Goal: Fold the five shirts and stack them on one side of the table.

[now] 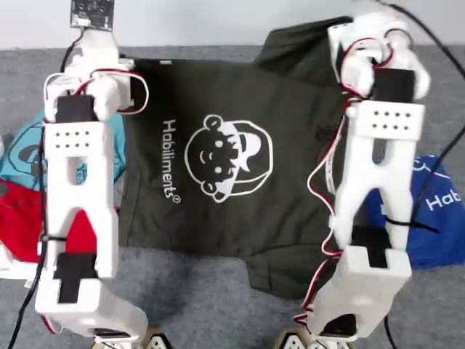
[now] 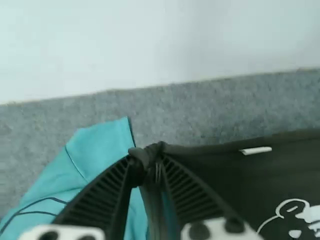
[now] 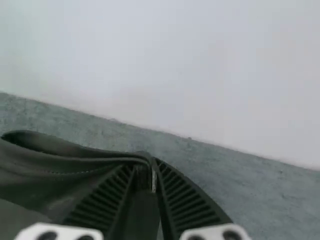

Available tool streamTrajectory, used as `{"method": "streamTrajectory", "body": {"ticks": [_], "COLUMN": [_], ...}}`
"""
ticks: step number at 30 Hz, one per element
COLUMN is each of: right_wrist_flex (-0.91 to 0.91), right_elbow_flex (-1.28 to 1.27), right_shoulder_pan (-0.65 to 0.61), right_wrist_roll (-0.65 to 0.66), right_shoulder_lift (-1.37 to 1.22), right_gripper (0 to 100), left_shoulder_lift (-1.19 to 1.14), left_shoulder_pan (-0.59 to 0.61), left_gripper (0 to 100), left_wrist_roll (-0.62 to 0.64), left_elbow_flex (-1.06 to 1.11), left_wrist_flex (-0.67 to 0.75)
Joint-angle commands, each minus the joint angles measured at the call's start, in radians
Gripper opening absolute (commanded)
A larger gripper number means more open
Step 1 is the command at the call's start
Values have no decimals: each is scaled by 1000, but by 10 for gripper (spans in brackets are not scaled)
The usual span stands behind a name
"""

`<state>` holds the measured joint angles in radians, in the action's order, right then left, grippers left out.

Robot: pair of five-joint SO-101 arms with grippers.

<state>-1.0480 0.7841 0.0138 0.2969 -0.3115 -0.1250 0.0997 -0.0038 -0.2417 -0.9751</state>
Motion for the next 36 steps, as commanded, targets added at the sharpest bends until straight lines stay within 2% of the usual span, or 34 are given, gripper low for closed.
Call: {"method": "streamTrajectory", "body": {"ticks": [1, 6, 14, 18, 25, 31, 36], "right_wrist_flex": [-56, -309, -756, -750, -746, -746, -748], "right_elbow_flex": [11, 11, -2, -164, -689, -977, -1143], "right_shoulder_pan": [-7, -10, -7, 16, -1, 7, 7], "right_wrist_roll": [21, 54, 175, 206, 244, 324, 371], "right_shoulder_lift": [-5, 30, 157, 280, 591, 842, 970], "right_gripper": [10, 10, 11, 11, 11, 11, 11], "left_shoulder_lift": [-25, -38, -15, -15, -15, -15, 15], "left_shoulder_pan": [11, 11, 44, 89, 101, 98, 101], "left_gripper": [12, 12, 12, 12, 12, 12, 12], "left_wrist_roll": [-18, -109, -120, -172, -288, -288, -282], "left_elbow_flex": [-59, -59, -58, -58, -56, -54, 10], "left_wrist_flex": [-38, -153, -356, -468, -683, -778, -783]}}
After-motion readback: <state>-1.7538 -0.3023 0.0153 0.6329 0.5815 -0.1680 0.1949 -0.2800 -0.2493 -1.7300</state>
